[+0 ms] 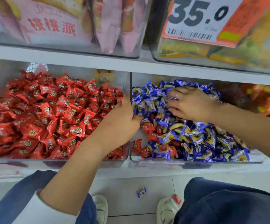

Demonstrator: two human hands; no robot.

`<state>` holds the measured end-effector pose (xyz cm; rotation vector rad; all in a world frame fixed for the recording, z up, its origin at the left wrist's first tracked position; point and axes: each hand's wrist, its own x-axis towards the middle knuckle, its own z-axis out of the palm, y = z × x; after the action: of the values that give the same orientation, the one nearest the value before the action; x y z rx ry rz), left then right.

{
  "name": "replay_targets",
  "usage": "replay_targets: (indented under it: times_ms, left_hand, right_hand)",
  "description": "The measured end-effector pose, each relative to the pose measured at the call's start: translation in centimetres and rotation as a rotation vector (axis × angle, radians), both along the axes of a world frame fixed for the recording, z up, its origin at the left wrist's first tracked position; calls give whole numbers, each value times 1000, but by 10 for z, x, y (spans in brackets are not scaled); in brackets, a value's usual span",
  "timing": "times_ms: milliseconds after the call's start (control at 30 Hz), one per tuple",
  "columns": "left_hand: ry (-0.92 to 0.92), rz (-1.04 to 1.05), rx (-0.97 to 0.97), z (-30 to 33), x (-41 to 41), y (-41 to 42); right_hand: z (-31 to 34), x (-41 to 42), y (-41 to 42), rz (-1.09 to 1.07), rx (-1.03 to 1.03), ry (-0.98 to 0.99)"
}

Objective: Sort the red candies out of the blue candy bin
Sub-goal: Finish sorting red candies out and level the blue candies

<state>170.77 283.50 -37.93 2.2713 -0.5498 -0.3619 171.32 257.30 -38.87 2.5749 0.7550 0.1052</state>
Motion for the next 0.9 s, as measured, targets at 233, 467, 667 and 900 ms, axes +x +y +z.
replay_targets:
  times_ms: [233, 467, 667, 900]
  left_hand:
    - [-18, 30, 53, 2, -2, -4]
    - [-37, 26, 38, 4, -5, -2]
    - [-57, 9, 58, -2, 1, -3]
    - [-42, 18, 23, -3, 2, -3]
  right_hand:
    - [10, -49, 32, 87, 18, 15]
    - [-30, -30, 60, 711, -226, 374]
    - [-49, -19, 73, 355, -363, 280]
    - [-39, 3, 81, -129, -625, 211]
